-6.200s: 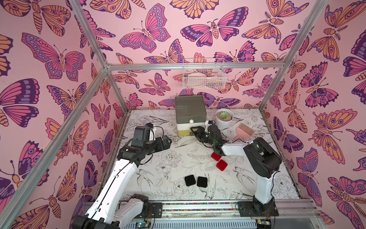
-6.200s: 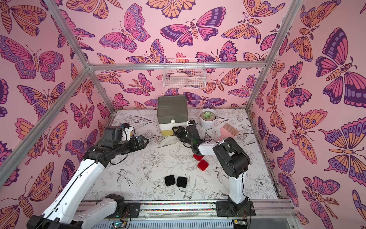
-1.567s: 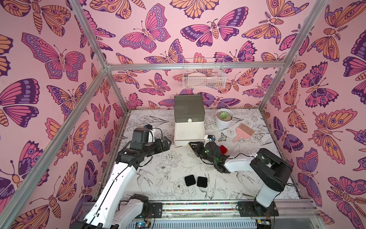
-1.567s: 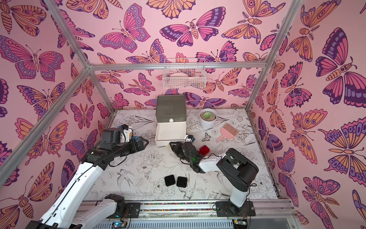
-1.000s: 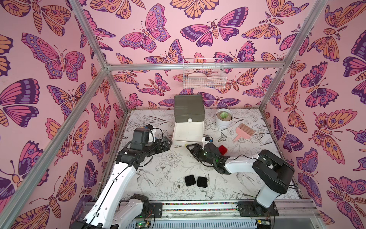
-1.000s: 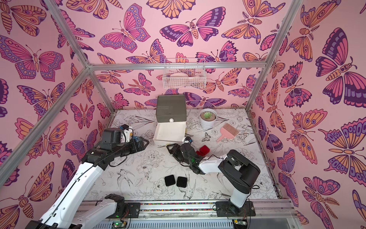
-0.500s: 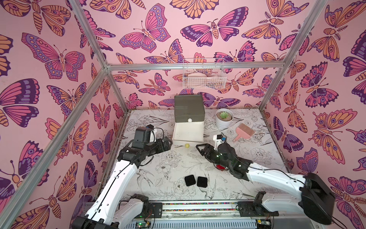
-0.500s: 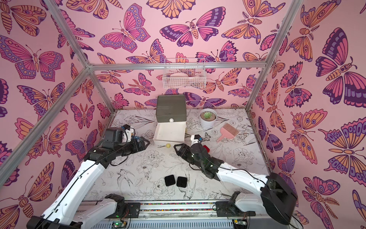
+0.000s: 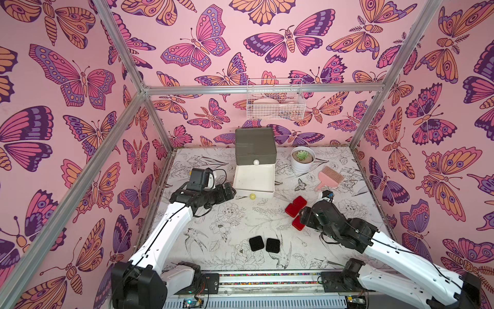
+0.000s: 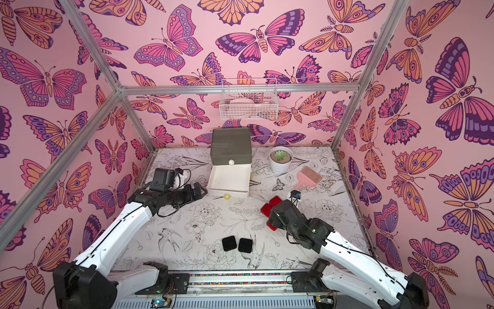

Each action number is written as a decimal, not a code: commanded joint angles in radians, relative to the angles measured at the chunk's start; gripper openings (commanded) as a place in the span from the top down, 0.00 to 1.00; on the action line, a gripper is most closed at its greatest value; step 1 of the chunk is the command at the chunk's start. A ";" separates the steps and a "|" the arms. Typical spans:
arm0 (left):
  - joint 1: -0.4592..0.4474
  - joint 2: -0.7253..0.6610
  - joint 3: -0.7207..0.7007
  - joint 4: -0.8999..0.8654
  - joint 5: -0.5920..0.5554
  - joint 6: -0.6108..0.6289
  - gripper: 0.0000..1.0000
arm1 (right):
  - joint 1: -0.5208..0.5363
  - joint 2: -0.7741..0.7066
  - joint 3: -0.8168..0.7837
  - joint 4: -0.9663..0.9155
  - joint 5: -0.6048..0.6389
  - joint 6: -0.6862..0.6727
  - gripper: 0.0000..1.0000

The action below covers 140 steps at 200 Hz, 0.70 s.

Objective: Place the brooch boxes into the drawer by color
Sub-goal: Open the drawer in the storage box, then pick up the brooch box from the center of the board.

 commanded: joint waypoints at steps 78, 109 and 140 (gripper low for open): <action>0.003 0.128 0.041 0.110 0.100 -0.025 0.00 | -0.036 0.234 0.061 -0.064 -0.110 -0.169 0.12; -0.027 0.146 0.042 0.131 0.108 -0.035 0.00 | -0.078 0.306 0.067 -0.018 -0.153 -0.205 0.10; -0.061 0.159 0.038 0.148 0.102 -0.050 0.00 | -0.124 0.334 0.038 0.051 -0.214 -0.205 0.09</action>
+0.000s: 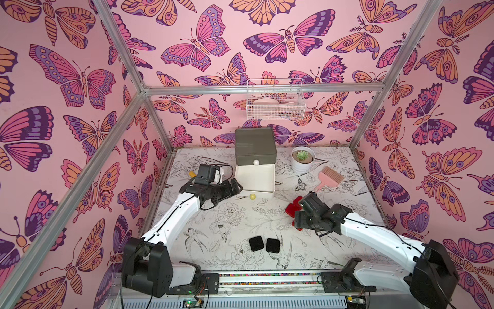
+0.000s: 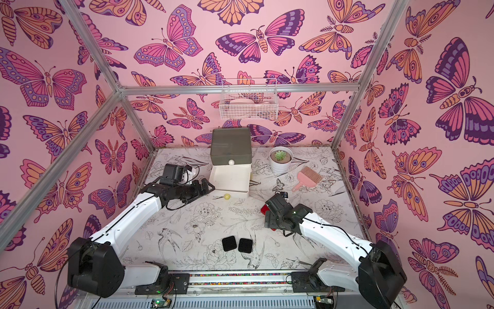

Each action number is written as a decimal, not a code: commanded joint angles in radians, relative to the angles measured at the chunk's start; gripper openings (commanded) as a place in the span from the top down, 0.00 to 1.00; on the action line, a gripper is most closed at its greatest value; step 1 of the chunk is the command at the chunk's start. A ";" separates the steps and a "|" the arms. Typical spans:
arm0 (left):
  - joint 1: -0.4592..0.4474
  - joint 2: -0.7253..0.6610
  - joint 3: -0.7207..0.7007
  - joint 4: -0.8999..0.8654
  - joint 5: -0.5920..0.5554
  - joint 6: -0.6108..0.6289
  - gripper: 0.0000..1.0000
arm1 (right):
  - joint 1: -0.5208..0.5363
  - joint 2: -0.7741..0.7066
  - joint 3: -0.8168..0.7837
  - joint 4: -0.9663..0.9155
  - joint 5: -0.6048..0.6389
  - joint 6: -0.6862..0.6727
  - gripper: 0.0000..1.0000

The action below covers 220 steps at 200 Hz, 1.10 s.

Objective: Place the brooch boxes into the drawer by color
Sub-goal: Pick up the brooch box from the center of the board.

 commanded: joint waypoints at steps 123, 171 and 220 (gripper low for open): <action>0.015 -0.153 -0.006 0.001 -0.023 -0.002 0.00 | -0.035 0.213 0.051 0.058 -0.044 -0.045 0.09; 0.035 -0.155 0.006 -0.035 -0.018 0.030 0.00 | -0.036 0.243 0.051 0.038 -0.030 -0.032 0.11; 0.036 -0.138 0.031 -0.054 -0.021 0.036 0.00 | -0.040 0.256 0.031 0.059 -0.060 -0.019 0.21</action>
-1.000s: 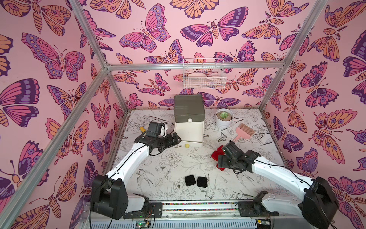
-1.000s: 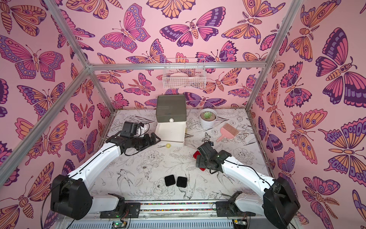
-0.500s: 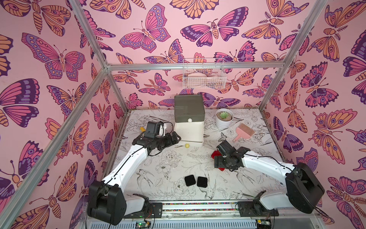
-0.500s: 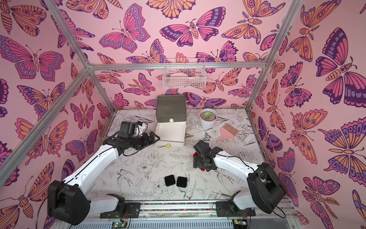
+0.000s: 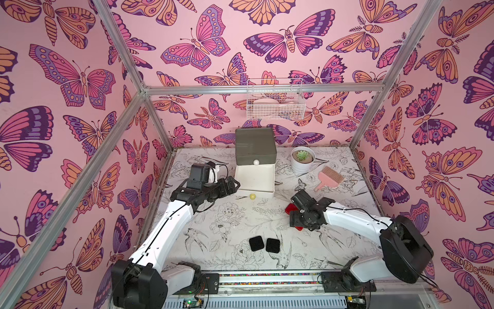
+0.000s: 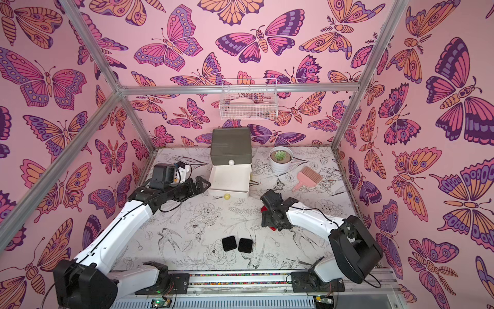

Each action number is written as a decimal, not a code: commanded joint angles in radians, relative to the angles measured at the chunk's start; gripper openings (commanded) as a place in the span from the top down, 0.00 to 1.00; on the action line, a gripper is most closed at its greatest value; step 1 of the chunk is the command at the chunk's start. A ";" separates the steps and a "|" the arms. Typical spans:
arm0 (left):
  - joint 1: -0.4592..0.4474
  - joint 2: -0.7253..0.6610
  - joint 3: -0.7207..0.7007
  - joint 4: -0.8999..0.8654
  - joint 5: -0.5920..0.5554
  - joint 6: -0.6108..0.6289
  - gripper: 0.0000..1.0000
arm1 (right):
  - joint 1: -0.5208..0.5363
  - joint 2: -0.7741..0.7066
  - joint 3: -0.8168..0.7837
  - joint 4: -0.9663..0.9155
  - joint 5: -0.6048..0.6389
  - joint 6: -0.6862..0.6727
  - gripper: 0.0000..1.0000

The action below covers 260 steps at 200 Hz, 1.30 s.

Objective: Place the brooch boxes into the drawer by color
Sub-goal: Pick up the brooch box from the center of the board.

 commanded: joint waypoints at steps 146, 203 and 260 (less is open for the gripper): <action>0.005 -0.040 -0.009 -0.036 -0.016 0.004 0.00 | -0.008 0.013 0.012 -0.053 0.067 0.014 0.13; 0.005 -0.058 -0.029 -0.036 -0.021 0.006 0.00 | -0.009 0.086 0.029 0.014 0.023 0.004 0.15; 0.007 -0.058 -0.035 -0.038 -0.021 0.006 0.00 | -0.009 0.141 0.067 0.002 0.011 -0.020 0.28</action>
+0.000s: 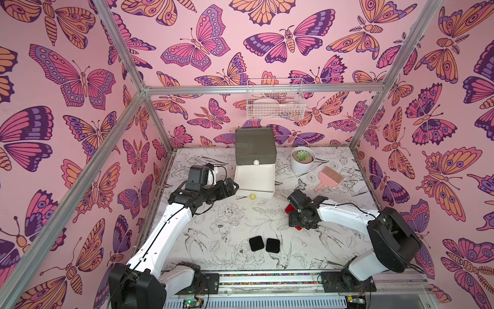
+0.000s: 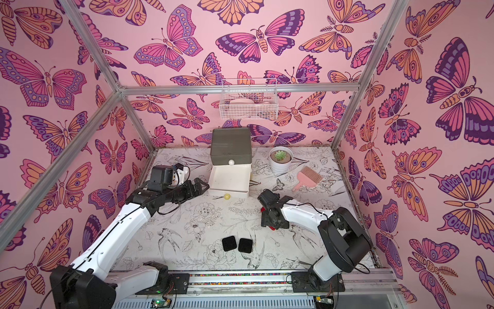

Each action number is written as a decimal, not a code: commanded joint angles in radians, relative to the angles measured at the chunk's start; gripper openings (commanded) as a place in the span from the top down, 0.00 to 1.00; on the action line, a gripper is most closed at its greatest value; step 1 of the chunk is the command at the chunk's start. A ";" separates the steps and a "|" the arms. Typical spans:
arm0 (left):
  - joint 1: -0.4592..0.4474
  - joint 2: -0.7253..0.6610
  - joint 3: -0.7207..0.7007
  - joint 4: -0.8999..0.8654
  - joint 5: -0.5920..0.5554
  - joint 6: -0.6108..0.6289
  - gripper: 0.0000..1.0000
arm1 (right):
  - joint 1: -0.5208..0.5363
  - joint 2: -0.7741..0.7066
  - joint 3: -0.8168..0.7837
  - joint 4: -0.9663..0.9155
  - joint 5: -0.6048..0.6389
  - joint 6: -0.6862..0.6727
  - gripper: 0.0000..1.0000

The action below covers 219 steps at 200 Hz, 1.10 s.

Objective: Place the brooch boxes into the drawer by color
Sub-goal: Pick up the brooch box from the center of the board, then place the brooch box in the drawer.

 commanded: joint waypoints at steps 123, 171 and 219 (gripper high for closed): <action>0.018 -0.022 -0.024 -0.017 0.002 0.006 0.00 | 0.005 -0.295 0.133 -0.178 0.038 -0.055 0.38; 0.093 -0.030 -0.019 -0.014 0.039 0.005 0.00 | 0.038 -0.134 0.483 -0.212 -0.013 -0.132 0.39; 0.169 -0.015 -0.025 -0.017 0.099 0.011 0.00 | 0.077 0.190 0.887 -0.262 -0.107 -0.209 0.39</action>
